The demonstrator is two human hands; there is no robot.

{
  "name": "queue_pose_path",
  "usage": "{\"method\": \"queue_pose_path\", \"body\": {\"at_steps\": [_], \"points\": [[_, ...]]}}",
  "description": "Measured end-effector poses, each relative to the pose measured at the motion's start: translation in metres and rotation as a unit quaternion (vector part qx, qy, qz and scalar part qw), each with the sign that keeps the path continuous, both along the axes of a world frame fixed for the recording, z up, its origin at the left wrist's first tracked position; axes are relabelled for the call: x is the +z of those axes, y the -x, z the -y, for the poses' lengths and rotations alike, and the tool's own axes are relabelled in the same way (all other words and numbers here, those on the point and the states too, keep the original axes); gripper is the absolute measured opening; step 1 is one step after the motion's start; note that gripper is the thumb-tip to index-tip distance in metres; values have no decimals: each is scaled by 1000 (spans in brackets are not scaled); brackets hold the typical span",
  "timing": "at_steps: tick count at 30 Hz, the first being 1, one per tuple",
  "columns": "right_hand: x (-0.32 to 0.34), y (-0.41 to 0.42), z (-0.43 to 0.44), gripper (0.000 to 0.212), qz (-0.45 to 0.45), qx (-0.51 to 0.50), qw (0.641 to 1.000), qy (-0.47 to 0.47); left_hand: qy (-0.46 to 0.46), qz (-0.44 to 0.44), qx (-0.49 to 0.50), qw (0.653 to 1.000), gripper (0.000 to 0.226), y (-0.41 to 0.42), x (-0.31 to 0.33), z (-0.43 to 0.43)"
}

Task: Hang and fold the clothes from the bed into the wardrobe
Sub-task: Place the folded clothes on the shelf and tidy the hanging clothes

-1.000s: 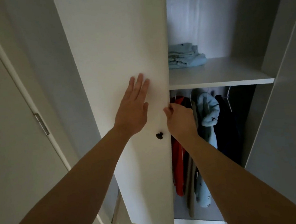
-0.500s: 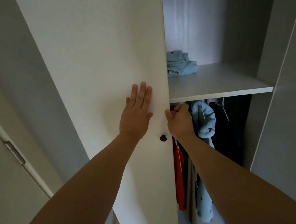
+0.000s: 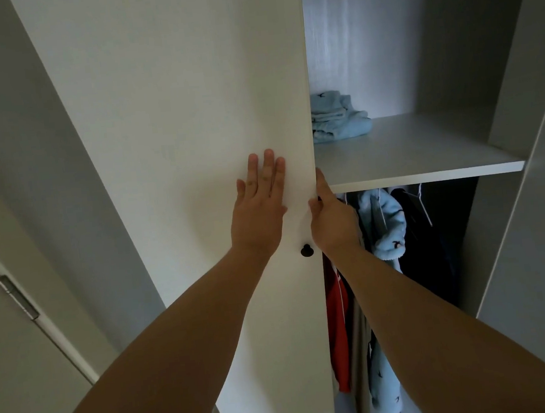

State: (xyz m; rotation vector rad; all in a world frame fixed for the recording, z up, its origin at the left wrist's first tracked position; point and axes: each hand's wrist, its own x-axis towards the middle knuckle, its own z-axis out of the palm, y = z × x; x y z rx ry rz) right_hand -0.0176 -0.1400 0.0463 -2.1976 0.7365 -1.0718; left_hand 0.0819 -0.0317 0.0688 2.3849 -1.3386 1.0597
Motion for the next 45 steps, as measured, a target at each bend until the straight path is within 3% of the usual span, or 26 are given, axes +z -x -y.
{"method": "queue_pose_path", "body": {"at_steps": [17,22,25,27,29,31,33,35,39,45], "points": [[9,-3,5,59,-43,2,999,2,-8,-21,0,1000,90,1,5,4],[23,14,-2,70,-125,59,990,10,-61,-50,35,996,90,12,24,-7],[27,41,-22,57,-131,46,988,64,-112,-15,43,993,90,38,37,-17],[30,67,-35,36,-101,29,990,92,-95,-24,-20,995,86,65,36,-26],[33,100,-43,23,-80,3,992,100,-35,-54,-129,990,59,97,32,-36],[34,137,-47,21,-65,-28,993,90,32,-68,-219,973,31,126,24,-40],[34,176,-50,28,-21,-71,993,92,64,-102,-279,953,19,156,19,-41],[34,214,-52,33,14,-125,987,100,88,-138,-326,931,14,186,16,-35],[35,283,-59,24,58,-224,969,82,139,-176,-420,880,7,245,12,-21],[32,379,-81,22,169,-332,923,95,131,-251,-508,813,6,318,-6,-8]]}}
